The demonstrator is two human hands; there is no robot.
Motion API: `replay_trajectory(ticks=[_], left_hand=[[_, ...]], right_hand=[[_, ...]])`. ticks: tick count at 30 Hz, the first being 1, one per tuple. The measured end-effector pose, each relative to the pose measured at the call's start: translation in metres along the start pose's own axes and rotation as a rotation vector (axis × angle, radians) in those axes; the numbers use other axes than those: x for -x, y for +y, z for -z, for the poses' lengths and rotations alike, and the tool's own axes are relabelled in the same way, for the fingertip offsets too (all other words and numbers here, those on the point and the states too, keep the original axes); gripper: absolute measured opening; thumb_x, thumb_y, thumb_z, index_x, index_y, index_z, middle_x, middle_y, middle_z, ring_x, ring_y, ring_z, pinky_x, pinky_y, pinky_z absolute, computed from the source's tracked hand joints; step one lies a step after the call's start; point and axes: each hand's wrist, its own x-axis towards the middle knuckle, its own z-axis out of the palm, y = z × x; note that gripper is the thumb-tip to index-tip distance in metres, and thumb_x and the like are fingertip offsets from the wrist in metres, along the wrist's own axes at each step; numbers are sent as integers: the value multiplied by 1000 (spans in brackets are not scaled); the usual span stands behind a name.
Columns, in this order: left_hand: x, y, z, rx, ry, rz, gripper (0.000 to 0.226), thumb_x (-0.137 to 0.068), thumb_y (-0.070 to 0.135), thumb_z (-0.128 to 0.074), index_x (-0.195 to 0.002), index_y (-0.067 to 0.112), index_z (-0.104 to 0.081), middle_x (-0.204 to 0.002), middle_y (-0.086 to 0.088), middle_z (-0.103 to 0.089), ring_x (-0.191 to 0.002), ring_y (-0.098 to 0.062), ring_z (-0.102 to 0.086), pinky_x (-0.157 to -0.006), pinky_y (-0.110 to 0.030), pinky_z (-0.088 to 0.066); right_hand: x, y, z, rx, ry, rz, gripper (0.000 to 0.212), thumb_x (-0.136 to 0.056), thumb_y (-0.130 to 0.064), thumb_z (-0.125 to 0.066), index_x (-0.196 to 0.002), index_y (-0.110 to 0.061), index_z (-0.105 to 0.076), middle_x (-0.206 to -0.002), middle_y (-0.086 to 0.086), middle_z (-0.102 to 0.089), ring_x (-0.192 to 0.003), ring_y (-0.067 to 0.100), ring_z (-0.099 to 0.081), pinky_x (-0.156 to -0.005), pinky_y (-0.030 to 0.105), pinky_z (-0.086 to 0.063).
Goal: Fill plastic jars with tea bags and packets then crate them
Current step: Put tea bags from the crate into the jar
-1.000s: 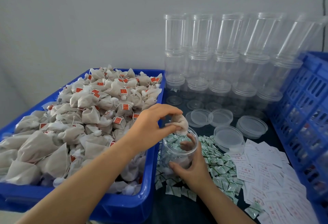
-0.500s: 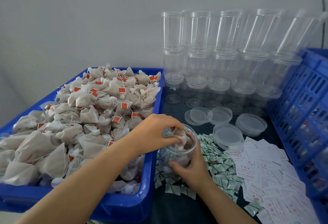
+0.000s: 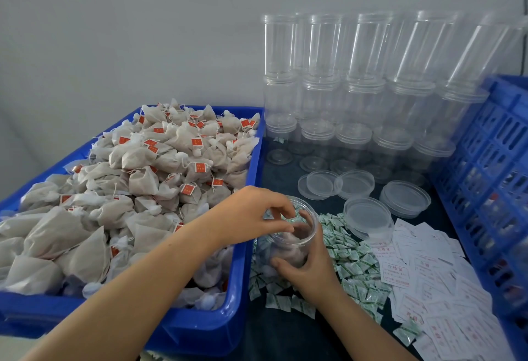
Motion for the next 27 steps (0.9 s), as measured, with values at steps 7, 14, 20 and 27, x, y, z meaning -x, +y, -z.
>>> replay_trajectory(ticks=[7,14,20,27], left_hand=[[0,1,0,5,-11,-12,16,-86,31,-67,-100,24,-69,-79,30,-55,-82,14,-55,-79,-9,-46],[0,1,0,-6,-11,-15,15,-87,29,-66,-101,24,-69,-79,30,-54,-83,13,-55,-80,-10,-45],[0,0,-1,-35,3,-25,15,-88,30,-65,-101,23,-69,-78,28,-54,-82,12,-54,-79,-11,-46],[2,-3,0,-64,106,-74,17,-89,29,-65,-101,18,-69,-88,13,-65,-89,-1,-55,-80,-14,-45]], right_hand=[[0,-2,-1,-34,-14,16,92,-62,-34,-78,-142,-34,-32,-132,4,-47,-104,-13,-60,-75,4,-49],[-1,0,0,-41,-27,31,99,-63,-33,-78,-148,-24,-29,-135,8,-47,-104,-12,-62,-76,4,-49],[-1,0,0,-24,-23,38,93,-61,-37,-77,-142,-35,-31,-132,4,-48,-105,-15,-59,-76,3,-47],[-1,2,-2,10,2,40,90,-61,-41,-78,-136,-50,-30,-132,-6,-46,-108,-18,-54,-74,1,-46]])
